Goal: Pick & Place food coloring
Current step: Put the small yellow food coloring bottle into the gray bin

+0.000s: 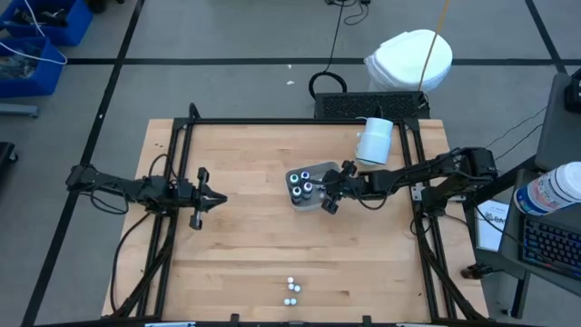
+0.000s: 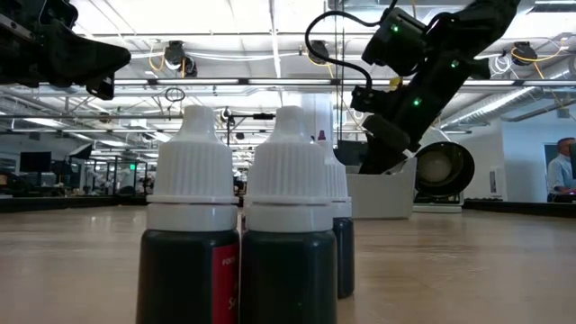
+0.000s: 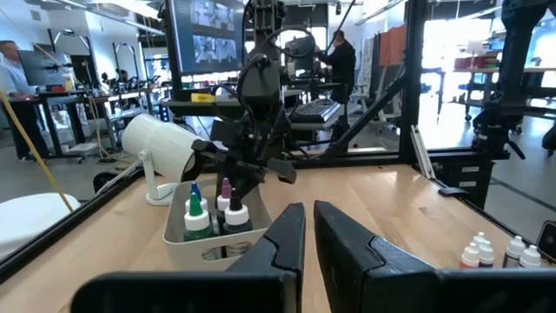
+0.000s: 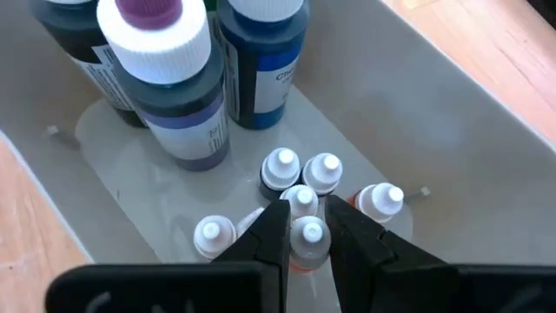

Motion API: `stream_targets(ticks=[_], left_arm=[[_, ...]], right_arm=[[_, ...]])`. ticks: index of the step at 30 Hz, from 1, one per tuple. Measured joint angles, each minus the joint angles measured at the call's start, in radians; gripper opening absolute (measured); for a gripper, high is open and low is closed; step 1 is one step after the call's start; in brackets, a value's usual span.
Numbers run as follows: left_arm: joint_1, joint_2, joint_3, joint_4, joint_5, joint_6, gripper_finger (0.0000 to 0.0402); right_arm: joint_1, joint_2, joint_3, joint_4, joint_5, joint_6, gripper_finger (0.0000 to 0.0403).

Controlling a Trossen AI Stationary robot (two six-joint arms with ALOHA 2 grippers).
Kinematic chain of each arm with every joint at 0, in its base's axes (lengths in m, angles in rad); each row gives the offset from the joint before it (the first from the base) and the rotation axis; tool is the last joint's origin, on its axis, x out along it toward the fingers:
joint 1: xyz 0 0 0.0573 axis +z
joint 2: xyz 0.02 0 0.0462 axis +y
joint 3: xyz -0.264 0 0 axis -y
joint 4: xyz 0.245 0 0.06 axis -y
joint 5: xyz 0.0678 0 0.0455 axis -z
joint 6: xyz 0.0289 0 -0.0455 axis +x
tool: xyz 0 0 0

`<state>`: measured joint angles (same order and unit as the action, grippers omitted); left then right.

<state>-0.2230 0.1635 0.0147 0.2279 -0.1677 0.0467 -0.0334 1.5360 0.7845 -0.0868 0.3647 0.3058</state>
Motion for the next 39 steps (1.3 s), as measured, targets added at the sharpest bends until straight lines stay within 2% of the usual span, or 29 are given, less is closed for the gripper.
stream_targets(ticks=[5,13,19,26,30,32,34,36,39], left_arm=[[0.000,0.000,0.000,0.000,0.000,-0.003,0.0037],[0.000,0.000,0.000,0.000,0.000,-0.007,0.0037],[0.000,0.000,0.000,0.000,0.001,-0.004,0.0037],[0.000,0.000,0.000,0.000,0.001,-0.010,0.0037],[0.000,0.000,0.000,0.000,0.001,-0.024,0.0037],[0.000,0.000,0.000,0.000,0.001,-0.024,0.0037],[0.000,0.000,0.000,-0.001,0.001,-0.026,0.0037],[0.000,0.000,0.000,-0.011,0.001,-0.027,0.0037],[0.000,0.000,0.000,-0.023,0.001,-0.042,0.0037]], right_arm=[[0.000,-0.002,-0.018,0.016,0.017,0.042,0.0046],[0.000,-0.016,-0.036,0.006,0.027,0.071,0.0154],[0.000,-0.148,-0.039,-0.035,0.024,0.029,0.0171],[0.037,-0.452,-0.038,-0.131,0.021,0.030,0.0139],[0.101,-0.631,-0.038,-0.261,-0.029,0.063,0.0079],[0.160,-0.707,-0.038,-0.346,-0.032,0.072,0.0035],[0.229,-0.770,-0.044,-0.410,-0.061,0.056,0.0009],[0.296,-0.830,-0.088,-0.373,-0.083,0.030,0.0012],[0.366,-0.909,-0.210,-0.161,-0.082,-0.021,0.0013]])
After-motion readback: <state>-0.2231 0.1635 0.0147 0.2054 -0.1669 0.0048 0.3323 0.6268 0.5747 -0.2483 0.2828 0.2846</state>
